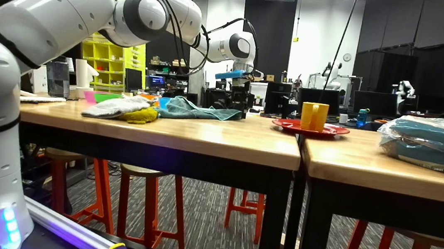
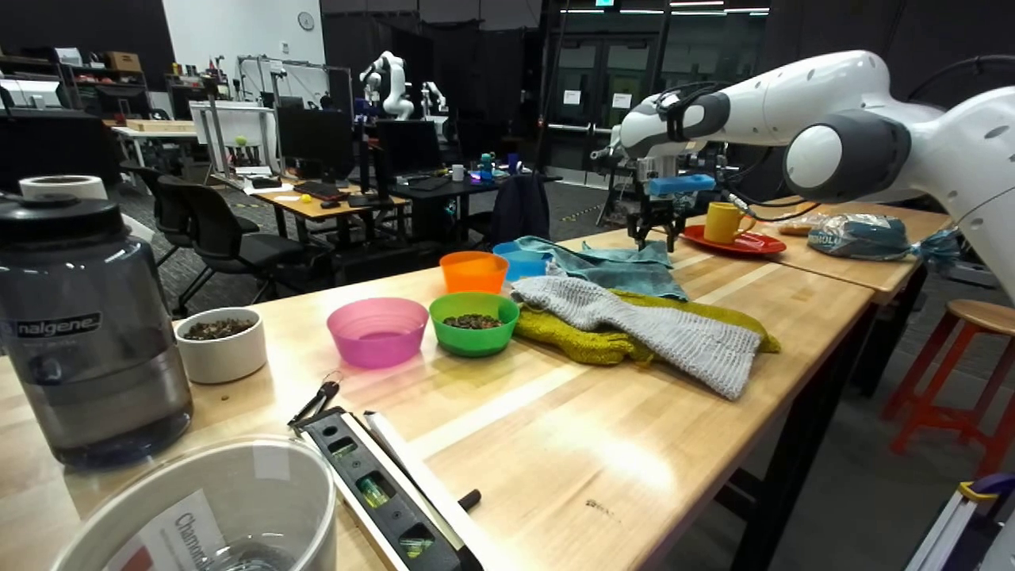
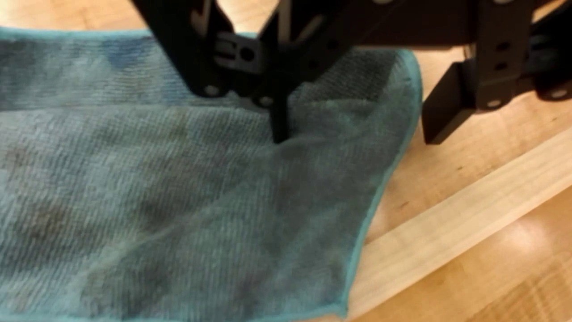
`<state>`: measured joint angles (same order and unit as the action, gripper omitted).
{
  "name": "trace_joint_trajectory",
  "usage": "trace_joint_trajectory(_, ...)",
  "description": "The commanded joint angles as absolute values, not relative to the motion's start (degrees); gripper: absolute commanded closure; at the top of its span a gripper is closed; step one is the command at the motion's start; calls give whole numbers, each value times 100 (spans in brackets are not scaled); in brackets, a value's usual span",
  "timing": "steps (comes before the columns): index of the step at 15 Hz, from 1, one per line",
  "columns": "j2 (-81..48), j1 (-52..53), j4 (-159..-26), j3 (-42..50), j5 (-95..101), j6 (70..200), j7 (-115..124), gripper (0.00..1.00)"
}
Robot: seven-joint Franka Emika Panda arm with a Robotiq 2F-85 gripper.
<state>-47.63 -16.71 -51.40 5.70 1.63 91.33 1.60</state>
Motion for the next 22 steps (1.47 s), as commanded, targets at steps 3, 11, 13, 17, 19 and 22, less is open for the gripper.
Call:
trace_joint_trajectory(3,-4817,-1750,-4892,431,-141,9161,75,72)
trace_joint_trajectory(11,-4921,-1815,-4410,508,-24,9373,92,99)
trace_joint_trajectory(13,-5000,-1878,-4190,552,-15,9373,78,99)
trace_joint_trajectory(17,-5286,-2010,-3567,679,-16,9283,119,99)
trace_joint_trajectory(19,-5407,-2073,-3293,718,5,9281,130,99)
trace_joint_trajectory(22,-5427,-2101,-3204,760,52,9388,141,99)
